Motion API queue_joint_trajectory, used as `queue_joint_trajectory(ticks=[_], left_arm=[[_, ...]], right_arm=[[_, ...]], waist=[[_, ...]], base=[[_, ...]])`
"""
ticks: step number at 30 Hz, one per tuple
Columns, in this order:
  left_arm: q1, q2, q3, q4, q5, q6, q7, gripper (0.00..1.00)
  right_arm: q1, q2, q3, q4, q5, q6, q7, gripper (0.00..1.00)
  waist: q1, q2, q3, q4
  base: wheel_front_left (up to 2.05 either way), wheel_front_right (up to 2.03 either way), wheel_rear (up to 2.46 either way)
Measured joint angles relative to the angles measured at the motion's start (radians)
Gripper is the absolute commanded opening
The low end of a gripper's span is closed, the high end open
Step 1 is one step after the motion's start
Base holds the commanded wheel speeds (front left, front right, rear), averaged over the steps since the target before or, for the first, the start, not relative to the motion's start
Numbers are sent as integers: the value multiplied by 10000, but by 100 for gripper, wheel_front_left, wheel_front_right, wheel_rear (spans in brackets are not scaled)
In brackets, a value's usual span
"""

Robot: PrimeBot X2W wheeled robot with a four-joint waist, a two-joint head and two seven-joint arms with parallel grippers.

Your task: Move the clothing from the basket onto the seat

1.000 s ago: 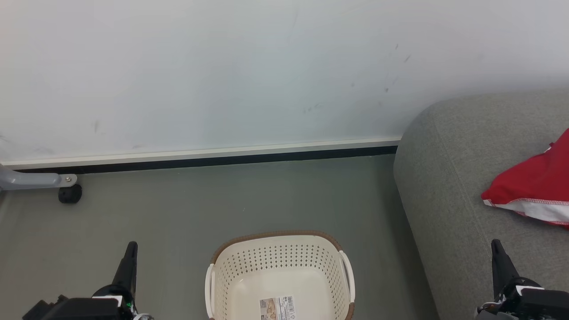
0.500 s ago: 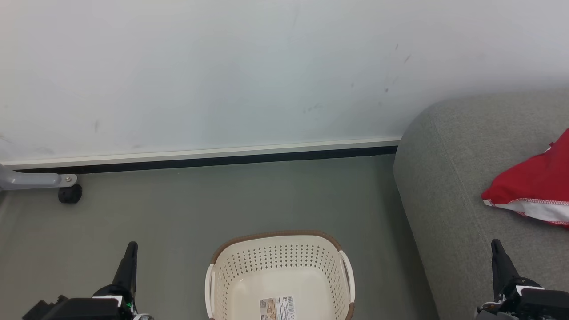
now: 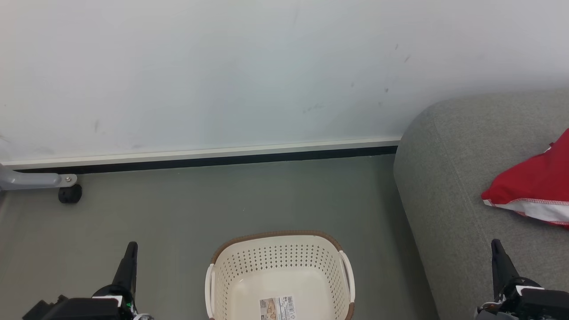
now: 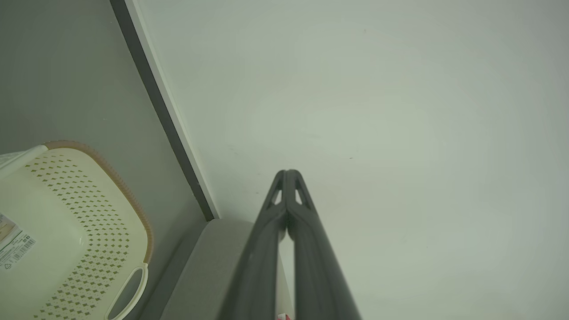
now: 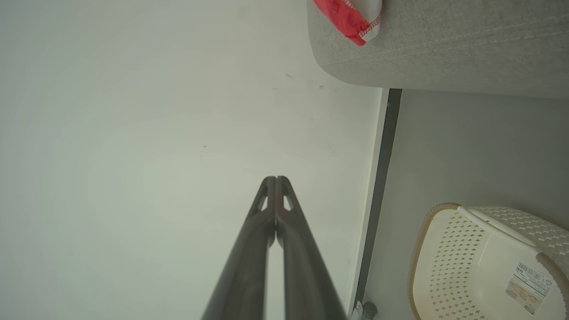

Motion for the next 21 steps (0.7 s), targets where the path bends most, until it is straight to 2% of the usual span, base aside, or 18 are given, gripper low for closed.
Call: queue_joint_trajectory(ticks=[21], left_arm=[[0,0,0,2,0,0,0,0]], right_arm=[[0,0,0,-2,0,0,0,0]], waist=[[0,0,0,0]], base=[[0,0,0]])
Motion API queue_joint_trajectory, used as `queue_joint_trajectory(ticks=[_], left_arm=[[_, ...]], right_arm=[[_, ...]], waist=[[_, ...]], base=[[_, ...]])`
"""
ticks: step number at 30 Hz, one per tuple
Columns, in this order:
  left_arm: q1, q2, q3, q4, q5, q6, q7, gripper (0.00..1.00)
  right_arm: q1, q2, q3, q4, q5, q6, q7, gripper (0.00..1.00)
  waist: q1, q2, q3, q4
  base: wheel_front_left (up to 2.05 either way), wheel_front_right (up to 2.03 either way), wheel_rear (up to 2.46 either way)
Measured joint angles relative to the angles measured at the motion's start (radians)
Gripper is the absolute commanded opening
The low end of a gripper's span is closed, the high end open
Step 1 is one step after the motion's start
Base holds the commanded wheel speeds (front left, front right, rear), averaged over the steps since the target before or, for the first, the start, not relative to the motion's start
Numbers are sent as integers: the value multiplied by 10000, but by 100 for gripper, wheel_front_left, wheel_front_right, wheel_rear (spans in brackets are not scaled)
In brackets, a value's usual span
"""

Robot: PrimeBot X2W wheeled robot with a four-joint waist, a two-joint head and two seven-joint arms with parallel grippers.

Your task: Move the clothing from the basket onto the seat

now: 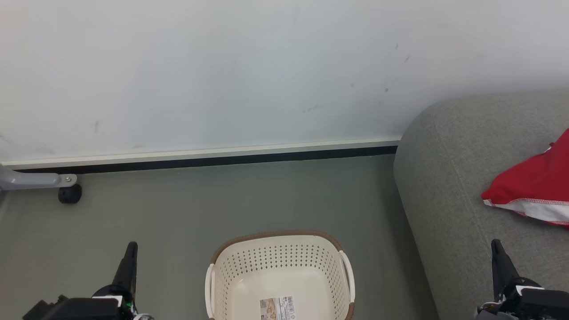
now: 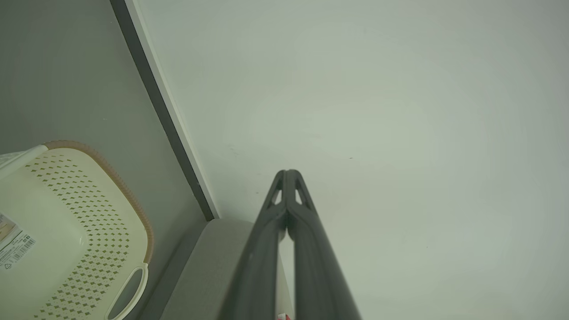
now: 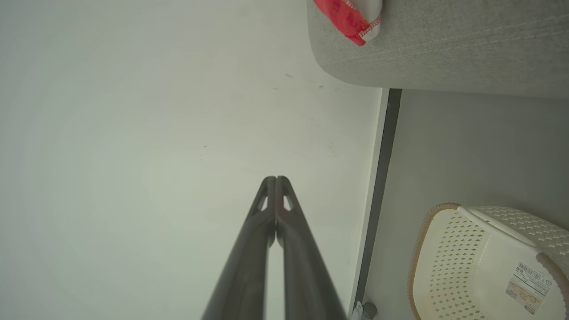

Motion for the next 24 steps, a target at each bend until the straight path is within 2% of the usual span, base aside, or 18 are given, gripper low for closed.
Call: queue_joint_trajectory(ticks=[24], left_arm=[[-1,0,0,0,0,-2,0,0]], right_arm=[[0,0,0,-2,0,0,0,0]], waist=[[0,0,1,1]], base=[[0,0,0]])
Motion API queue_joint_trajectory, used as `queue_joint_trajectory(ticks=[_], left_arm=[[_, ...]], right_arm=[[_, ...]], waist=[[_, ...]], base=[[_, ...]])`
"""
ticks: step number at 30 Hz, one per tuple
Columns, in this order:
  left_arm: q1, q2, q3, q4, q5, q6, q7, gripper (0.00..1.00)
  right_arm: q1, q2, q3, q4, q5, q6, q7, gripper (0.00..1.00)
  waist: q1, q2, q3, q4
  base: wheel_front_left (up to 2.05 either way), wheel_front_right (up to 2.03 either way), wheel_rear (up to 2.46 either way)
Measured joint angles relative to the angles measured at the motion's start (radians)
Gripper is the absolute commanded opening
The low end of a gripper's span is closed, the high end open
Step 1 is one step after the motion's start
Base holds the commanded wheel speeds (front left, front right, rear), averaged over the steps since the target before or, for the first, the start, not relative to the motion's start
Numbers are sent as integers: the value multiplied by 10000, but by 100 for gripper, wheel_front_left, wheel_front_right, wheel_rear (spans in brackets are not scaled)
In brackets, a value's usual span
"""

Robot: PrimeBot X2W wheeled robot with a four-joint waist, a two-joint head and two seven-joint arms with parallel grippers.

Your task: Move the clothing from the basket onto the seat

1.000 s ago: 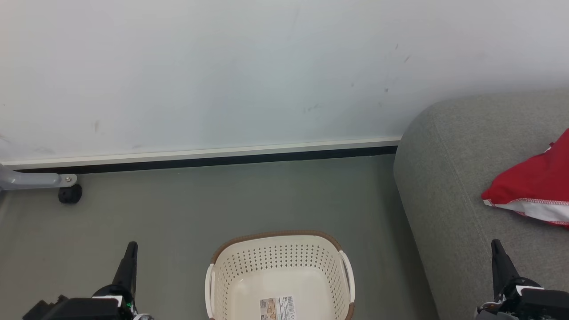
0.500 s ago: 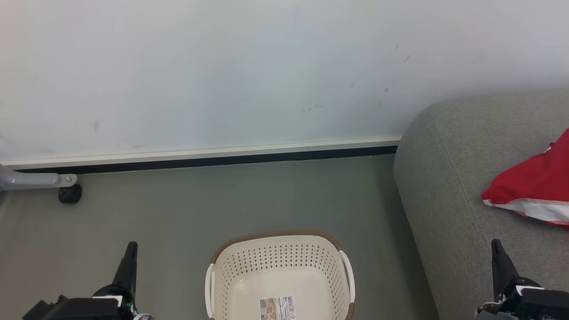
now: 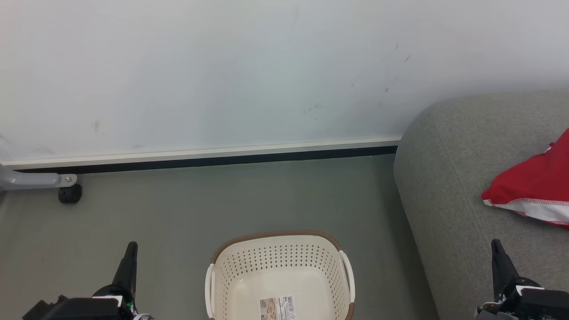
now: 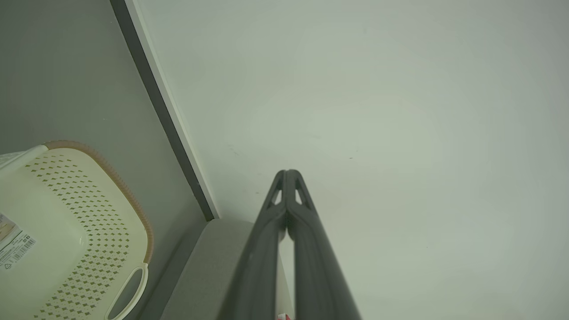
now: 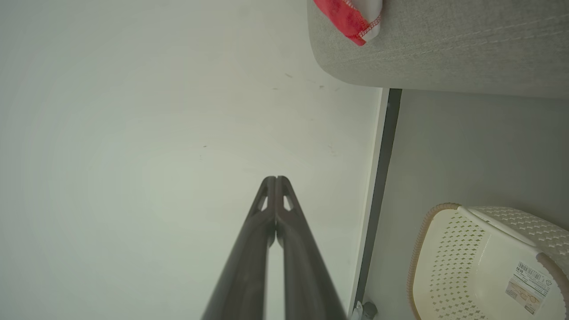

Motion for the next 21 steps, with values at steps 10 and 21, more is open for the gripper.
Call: queue_joint_trajectory(ticks=[10,21], left_arm=[[0,0,0,0,0,0,0,0],[0,0,0,-2,0,0,0,0]], right_arm=[[0,0,0,0,0,0,0,0],[0,0,0,-2,0,0,0,0]], waist=[[0,0,0,-1],[0,0,1,-1]], base=[[0,0,0],[0,0,0]])
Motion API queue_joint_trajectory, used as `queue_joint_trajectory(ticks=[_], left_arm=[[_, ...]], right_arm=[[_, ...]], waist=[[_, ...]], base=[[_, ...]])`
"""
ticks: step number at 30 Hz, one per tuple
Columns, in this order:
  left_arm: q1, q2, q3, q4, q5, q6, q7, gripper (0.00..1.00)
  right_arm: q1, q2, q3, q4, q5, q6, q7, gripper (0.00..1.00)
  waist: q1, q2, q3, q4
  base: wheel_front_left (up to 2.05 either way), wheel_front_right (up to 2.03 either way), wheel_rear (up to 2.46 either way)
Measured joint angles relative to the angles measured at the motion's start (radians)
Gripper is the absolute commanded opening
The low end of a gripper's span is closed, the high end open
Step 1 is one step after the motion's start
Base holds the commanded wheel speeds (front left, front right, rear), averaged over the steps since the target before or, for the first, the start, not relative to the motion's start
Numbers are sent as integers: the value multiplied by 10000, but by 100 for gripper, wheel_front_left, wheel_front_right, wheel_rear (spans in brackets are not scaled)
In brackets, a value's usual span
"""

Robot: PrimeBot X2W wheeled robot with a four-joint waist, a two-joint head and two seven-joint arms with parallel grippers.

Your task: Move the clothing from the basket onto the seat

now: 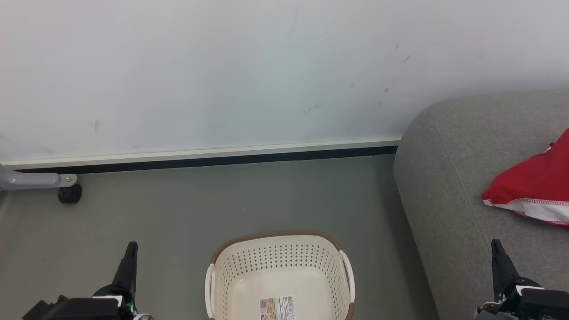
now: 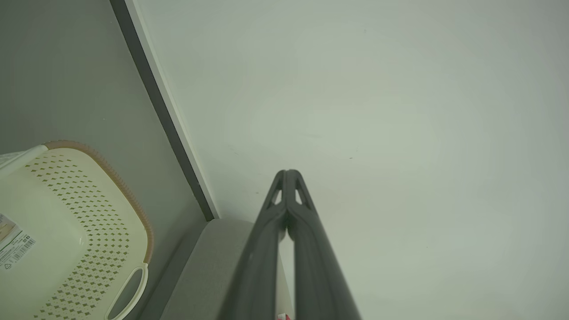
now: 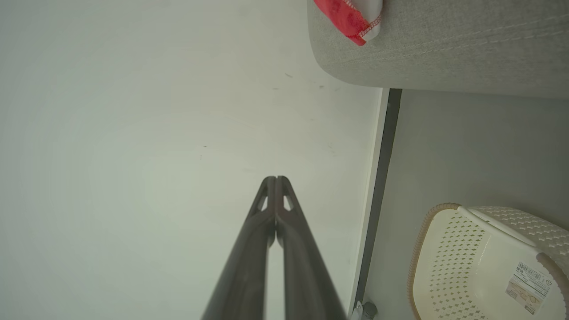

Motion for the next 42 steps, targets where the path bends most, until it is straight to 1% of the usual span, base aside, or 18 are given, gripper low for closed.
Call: queue_joint_trajectory(ticks=[42], left_arm=[[0,0,0,-2,0,0,0,0]], right_arm=[[0,0,0,-4,0,2,0,0]], waist=[[0,0,0,0]], base=[[0,0,0]])
